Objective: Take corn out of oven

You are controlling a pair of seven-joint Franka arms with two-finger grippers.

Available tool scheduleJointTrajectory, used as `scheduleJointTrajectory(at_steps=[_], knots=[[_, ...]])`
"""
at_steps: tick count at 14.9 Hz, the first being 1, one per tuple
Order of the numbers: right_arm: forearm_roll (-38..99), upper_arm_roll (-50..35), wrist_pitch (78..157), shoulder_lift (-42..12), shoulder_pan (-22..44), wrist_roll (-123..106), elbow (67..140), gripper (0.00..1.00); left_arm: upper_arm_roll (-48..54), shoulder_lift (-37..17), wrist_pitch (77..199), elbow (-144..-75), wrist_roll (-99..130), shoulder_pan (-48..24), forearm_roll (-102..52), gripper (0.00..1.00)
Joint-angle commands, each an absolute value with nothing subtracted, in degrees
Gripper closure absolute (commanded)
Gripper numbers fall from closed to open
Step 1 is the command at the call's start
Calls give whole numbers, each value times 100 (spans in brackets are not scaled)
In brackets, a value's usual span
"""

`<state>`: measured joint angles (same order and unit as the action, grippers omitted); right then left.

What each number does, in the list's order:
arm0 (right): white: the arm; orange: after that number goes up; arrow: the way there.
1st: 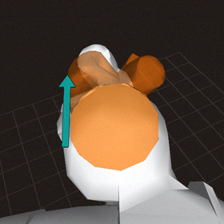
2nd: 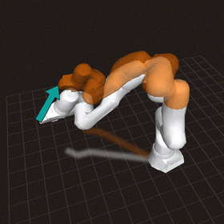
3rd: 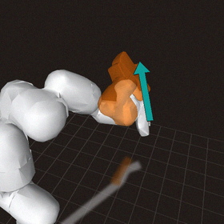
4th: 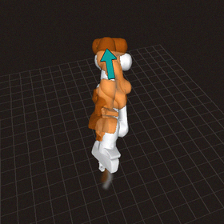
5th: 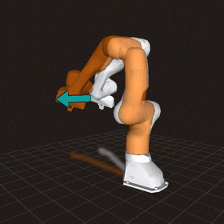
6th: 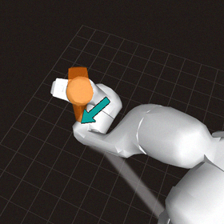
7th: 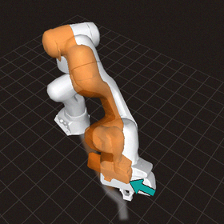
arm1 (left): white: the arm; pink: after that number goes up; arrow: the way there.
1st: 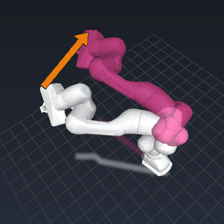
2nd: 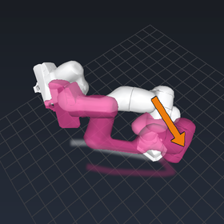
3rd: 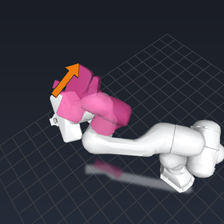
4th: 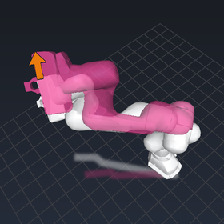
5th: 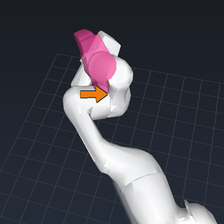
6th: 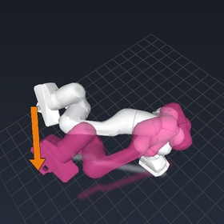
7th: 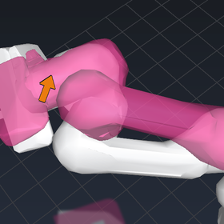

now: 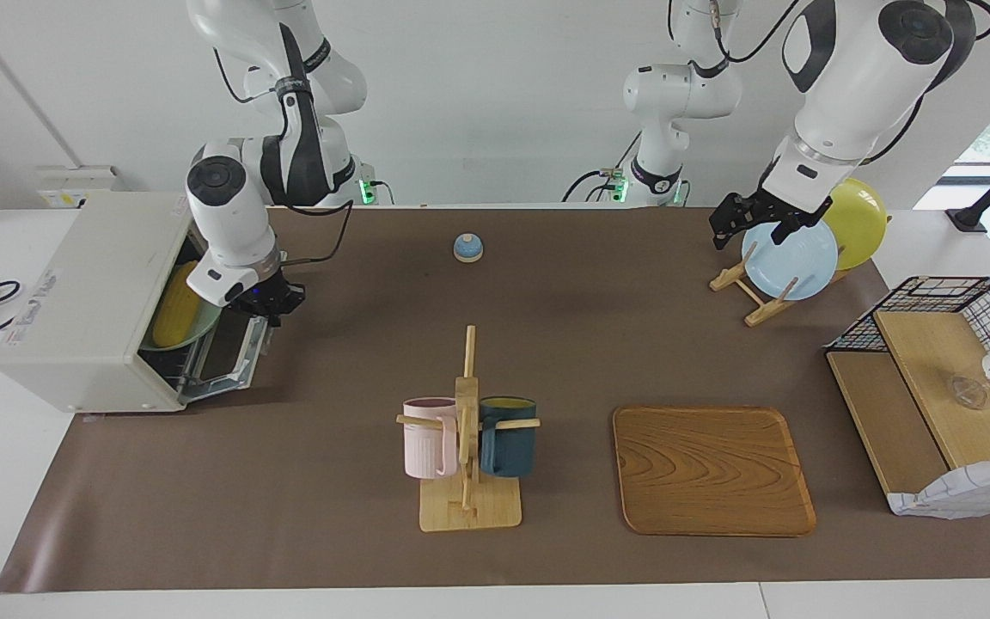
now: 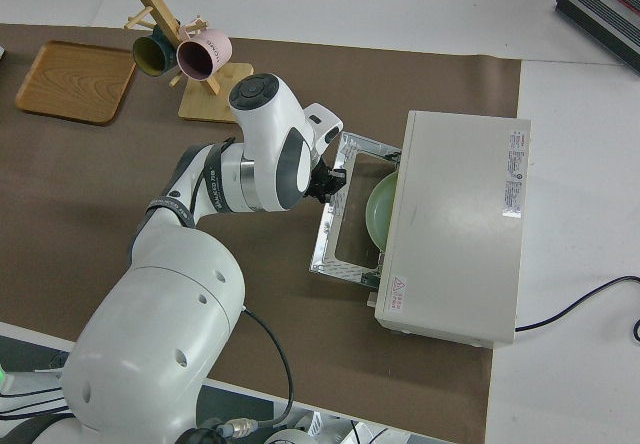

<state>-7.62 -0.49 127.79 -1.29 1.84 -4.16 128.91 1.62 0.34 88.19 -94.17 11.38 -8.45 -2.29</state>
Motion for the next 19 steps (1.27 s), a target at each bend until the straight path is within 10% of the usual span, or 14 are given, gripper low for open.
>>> scheduleJointTrajectory(at_steps=[1,15,19], knots=[[-1020,105,13350,-342,-53,-501,13078,100,193,97,8763,-9431,1125,-773,-281,0],[-79,61,11974,-422,510,-62,12227,100,193,97,8763,-9431,1125,-773,-281,0],[-263,123,11067,-124,247,183,12006,81,193,97,8754,-9431,1125,-773,-281,0]])
